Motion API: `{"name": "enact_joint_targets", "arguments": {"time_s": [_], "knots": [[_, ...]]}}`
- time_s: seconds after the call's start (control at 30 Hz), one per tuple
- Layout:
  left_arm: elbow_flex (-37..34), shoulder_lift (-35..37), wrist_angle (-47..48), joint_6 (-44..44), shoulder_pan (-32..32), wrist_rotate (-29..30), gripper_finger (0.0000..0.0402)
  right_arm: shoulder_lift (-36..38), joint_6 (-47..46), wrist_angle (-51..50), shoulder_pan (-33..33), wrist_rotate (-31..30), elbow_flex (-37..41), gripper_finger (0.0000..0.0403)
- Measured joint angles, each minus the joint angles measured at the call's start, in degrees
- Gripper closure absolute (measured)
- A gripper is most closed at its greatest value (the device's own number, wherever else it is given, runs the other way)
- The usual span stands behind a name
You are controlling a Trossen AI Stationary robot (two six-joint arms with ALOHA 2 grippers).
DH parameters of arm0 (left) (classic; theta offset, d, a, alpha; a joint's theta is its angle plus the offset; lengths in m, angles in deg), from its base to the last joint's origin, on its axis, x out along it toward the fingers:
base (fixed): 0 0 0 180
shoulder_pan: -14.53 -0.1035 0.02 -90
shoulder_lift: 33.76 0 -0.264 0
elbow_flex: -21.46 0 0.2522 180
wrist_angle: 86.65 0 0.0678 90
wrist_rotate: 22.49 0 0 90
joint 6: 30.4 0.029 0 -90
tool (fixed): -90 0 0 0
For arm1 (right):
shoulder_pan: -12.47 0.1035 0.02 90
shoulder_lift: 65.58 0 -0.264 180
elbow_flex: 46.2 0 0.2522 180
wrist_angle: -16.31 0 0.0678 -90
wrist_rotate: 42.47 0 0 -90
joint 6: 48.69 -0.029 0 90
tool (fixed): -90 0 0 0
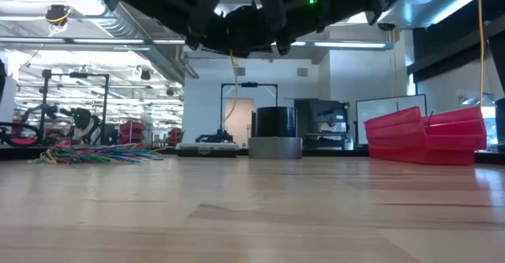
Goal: Coil cords
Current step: Coil the yellow wire onto the spool
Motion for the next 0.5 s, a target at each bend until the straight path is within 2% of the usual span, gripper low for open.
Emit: {"name": "enact_joint_targets", "arguments": {"time_s": [0.3,0.5], "knots": [[0.2,3.4,3.0,-0.2,0.7,-1.7,0.0401,1.8,3.1,-4.8,0.0,-2.7,0.1,0.0388],[0.3,3.6,3.7,3.3,1.6,-1.7,0.0401,2.5,3.5,-8.1,0.0,-3.1,0.2,0.0388]]}}
